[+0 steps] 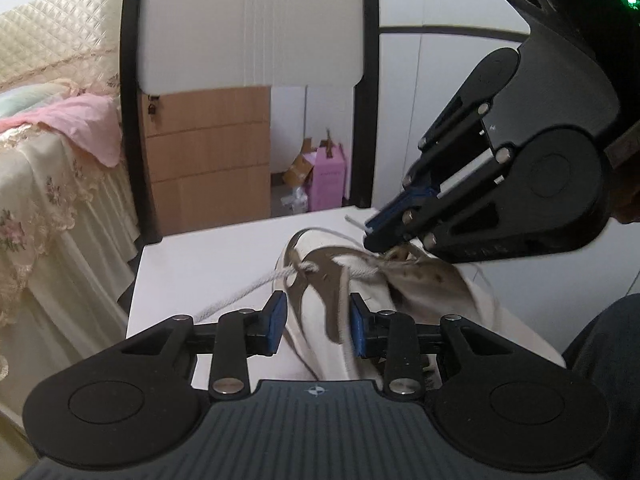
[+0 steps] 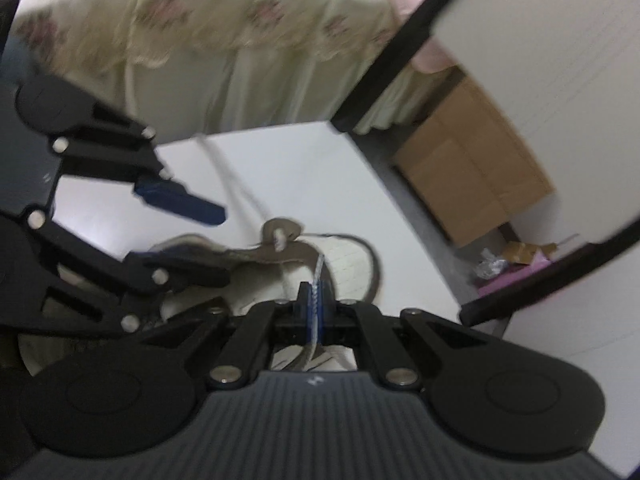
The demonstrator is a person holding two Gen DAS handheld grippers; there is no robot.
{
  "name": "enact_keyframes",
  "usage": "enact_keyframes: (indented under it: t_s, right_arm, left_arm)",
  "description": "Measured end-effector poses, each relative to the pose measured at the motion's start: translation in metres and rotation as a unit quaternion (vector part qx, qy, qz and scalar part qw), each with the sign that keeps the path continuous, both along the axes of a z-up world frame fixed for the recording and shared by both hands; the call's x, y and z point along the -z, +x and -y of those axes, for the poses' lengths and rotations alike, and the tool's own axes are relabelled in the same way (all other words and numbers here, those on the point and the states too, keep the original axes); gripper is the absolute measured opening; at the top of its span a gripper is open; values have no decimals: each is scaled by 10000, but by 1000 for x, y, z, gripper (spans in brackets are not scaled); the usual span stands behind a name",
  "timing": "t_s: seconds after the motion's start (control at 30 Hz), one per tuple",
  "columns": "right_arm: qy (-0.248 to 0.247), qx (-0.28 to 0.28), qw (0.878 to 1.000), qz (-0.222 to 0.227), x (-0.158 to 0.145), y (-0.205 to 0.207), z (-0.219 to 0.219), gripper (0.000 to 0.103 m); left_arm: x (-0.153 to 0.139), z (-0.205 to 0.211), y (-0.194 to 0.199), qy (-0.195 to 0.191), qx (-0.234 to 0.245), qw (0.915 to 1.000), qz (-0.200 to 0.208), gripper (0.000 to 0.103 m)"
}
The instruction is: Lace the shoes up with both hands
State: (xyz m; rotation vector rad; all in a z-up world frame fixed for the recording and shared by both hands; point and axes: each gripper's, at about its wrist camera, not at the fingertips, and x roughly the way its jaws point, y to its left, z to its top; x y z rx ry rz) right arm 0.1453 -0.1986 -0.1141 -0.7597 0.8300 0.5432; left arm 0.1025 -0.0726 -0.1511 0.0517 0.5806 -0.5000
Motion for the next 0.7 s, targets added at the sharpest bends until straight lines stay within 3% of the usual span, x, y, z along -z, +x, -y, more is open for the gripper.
enact_keyframes:
  t_s: [0.1, 0.2, 0.33, 0.6, 0.7]
  right_arm:
    - [-120, -248, 9996, -100, 4, 3, -7, 3]
    - [-197, -516, 9984, -126, 4, 1, -14, 3]
    - [-276, -741, 9966, -249, 4, 0, -24, 3]
    - [-456, -818, 9939, -584, 4, 7, -35, 3]
    - [-395, -729, 9936, -761, 4, 13, -36, 3]
  left_arm:
    - [4, -18, 15, -753, -235, 9949, -626, 34]
    - [13, -44, 29, -1705, -450, 9754, -1323, 30]
    - [25, -63, 39, -2527, -614, 9476, -1856, 29]
    - [40, -83, 44, -3288, -803, 9120, -2319, 30]
    - [41, -80, 48, -3367, -822, 9074, -2377, 30]
